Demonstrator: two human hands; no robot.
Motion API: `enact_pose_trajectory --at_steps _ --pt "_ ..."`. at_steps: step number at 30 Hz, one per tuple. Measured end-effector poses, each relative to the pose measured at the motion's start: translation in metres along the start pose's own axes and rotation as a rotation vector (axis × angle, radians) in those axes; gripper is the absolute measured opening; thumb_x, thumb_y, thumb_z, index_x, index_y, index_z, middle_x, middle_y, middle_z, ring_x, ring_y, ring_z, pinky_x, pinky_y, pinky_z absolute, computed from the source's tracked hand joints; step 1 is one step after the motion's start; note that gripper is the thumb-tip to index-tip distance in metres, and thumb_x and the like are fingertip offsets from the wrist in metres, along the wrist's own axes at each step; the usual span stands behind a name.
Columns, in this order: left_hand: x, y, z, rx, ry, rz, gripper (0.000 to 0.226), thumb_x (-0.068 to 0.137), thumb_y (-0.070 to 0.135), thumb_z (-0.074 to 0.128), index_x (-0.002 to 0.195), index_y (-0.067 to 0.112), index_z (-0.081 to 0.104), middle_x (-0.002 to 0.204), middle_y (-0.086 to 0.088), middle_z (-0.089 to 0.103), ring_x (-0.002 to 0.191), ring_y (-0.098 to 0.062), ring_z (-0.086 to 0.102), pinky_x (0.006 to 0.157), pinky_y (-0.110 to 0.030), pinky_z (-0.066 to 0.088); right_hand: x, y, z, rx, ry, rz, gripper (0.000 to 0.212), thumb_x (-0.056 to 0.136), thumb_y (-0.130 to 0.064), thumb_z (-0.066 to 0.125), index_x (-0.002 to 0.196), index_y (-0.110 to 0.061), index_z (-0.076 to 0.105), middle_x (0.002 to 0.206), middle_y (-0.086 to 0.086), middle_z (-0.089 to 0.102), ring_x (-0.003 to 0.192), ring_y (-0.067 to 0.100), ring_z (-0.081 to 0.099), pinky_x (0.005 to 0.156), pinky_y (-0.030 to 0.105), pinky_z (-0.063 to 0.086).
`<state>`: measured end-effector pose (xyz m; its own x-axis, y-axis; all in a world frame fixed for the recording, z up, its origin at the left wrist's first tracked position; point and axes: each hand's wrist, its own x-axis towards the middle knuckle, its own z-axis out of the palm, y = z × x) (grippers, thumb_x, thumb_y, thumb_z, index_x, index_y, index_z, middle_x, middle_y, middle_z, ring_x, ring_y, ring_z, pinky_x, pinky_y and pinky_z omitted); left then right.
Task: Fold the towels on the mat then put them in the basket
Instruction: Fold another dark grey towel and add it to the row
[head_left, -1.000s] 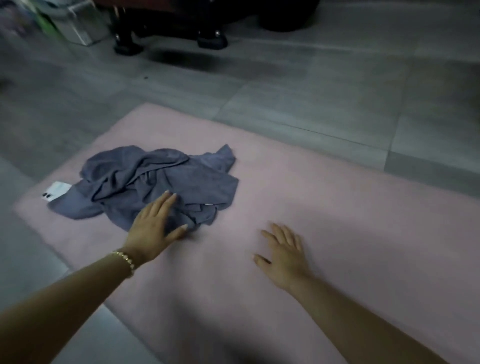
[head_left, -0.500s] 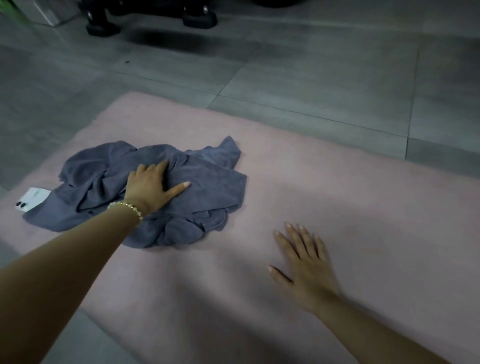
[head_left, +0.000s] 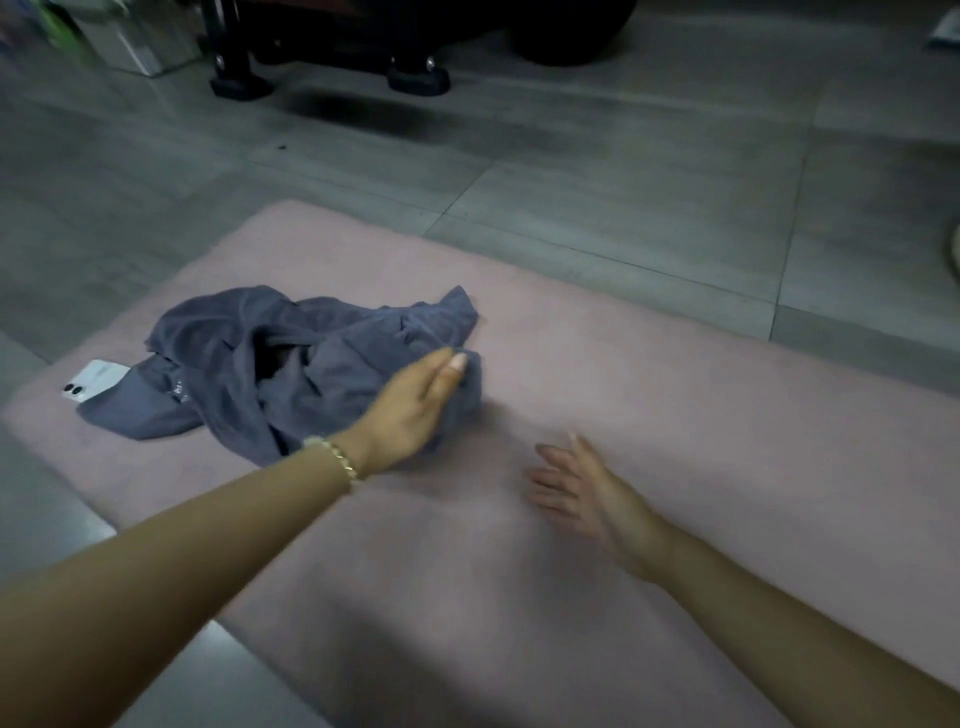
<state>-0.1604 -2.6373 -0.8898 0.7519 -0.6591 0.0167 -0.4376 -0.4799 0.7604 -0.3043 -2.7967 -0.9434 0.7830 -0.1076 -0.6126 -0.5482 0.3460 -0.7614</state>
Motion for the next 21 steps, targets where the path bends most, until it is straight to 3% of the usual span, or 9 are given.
enact_pose_trajectory --at_steps 2,3,6,9,13,15,17,19,21 --pt "-0.001 0.042 0.046 -0.178 -0.079 0.018 0.033 0.101 0.019 0.036 0.112 -0.003 0.058 0.111 -0.008 0.059 0.102 -0.005 0.052 0.098 -0.012 0.033 -0.009 -0.015 -0.015 0.23 0.014 0.021 0.06 0.091 -0.065 0.023 0.116 -0.021 0.056 0.113 0.009 0.064 0.098 0.026 0.062 0.091 0.037 0.045" --pt "-0.003 0.062 0.071 -0.262 -0.149 -0.006 0.032 0.102 0.021 0.035 0.11 0.0 0.059 0.107 -0.005 0.059 0.098 -0.002 0.051 0.095 -0.013 0.034 -0.014 -0.022 -0.027 0.303 0.066 0.005 0.065 0.089 -0.067 0.025 0.11 -0.017 0.06 0.106 0.011 0.066 0.091 0.027 0.064 0.088 0.038 0.047" --pt "-0.008 0.125 0.135 -0.395 -0.355 -0.088 0.039 0.103 0.034 0.031 0.109 0.008 0.059 0.112 -0.008 0.064 0.097 -0.005 0.054 0.086 -0.01 0.037 -0.048 -0.042 -0.076 0.318 0.182 -0.061 0.068 0.086 -0.068 0.034 0.096 -0.012 0.071 0.097 0.013 0.072 0.083 0.025 0.069 0.081 0.037 0.052" --pt "-0.008 0.174 0.174 -0.483 -0.558 -0.163 0.053 0.1 0.049 0.02 0.116 0.015 0.058 0.126 -0.003 0.059 0.115 -0.015 0.053 0.098 -0.023 0.038 -0.09 -0.032 -0.134 0.325 0.211 -0.098 0.064 0.085 -0.064 0.039 0.083 -0.013 0.079 0.097 0.013 0.074 0.086 0.023 0.071 0.076 0.034 0.056" --pt "-0.009 0.215 0.211 -0.597 -0.746 -0.284 0.064 0.097 0.055 0.011 0.138 0.016 0.041 0.142 -0.004 0.045 0.119 -0.023 0.052 0.093 -0.031 0.043 -0.133 0.002 -0.187 0.41 0.219 -0.137 0.048 0.089 -0.045 0.043 0.116 -0.013 0.066 0.118 0.017 0.066 0.107 0.029 0.064 0.087 0.036 0.054" --pt "-0.004 0.218 0.228 -0.602 -0.712 -0.288 0.065 0.098 0.054 0.011 0.132 0.012 0.046 0.134 -0.007 0.053 0.096 -0.022 0.061 0.08 -0.03 0.05 -0.149 0.016 -0.205 0.463 0.225 -0.146 0.041 0.091 -0.038 0.046 0.112 -0.011 0.068 0.113 0.016 0.068 0.101 0.027 0.067 0.081 0.032 0.058" --pt "0.002 0.205 0.237 -0.59 -0.58 -0.314 0.057 0.099 0.05 0.017 0.121 0.011 0.052 0.118 -0.006 0.059 0.079 -0.016 0.059 0.073 -0.027 0.05 -0.161 0.031 -0.222 0.497 0.248 -0.155 0.035 0.072 -0.038 0.068 0.093 -0.01 0.073 0.083 0.008 0.07 0.066 0.016 0.068 0.057 0.021 0.056" --pt "0.003 0.177 0.239 -0.458 -0.474 -0.278 0.046 0.099 0.046 0.026 0.115 0.014 0.054 0.117 -0.003 0.059 0.089 -0.015 0.057 0.086 -0.028 0.047 -0.17 0.046 -0.241 0.418 0.337 -0.12 0.06 0.042 -0.043 0.09 0.088 -0.012 0.069 0.068 0.002 0.06 0.052 0.009 0.056 0.049 0.017 0.05" --pt "-0.002 0.145 0.234 -0.225 -0.501 -0.171 0.047 0.098 0.047 0.032 0.126 0.014 0.051 0.127 0.004 0.052 0.115 -0.011 0.049 0.104 -0.023 0.032 -0.173 0.06 -0.256 0.266 0.39 -0.063 0.082 0.031 -0.05 0.092 0.098 -0.011 0.066 0.088 0.008 0.066 0.072 0.015 0.065 0.063 0.022 0.057"
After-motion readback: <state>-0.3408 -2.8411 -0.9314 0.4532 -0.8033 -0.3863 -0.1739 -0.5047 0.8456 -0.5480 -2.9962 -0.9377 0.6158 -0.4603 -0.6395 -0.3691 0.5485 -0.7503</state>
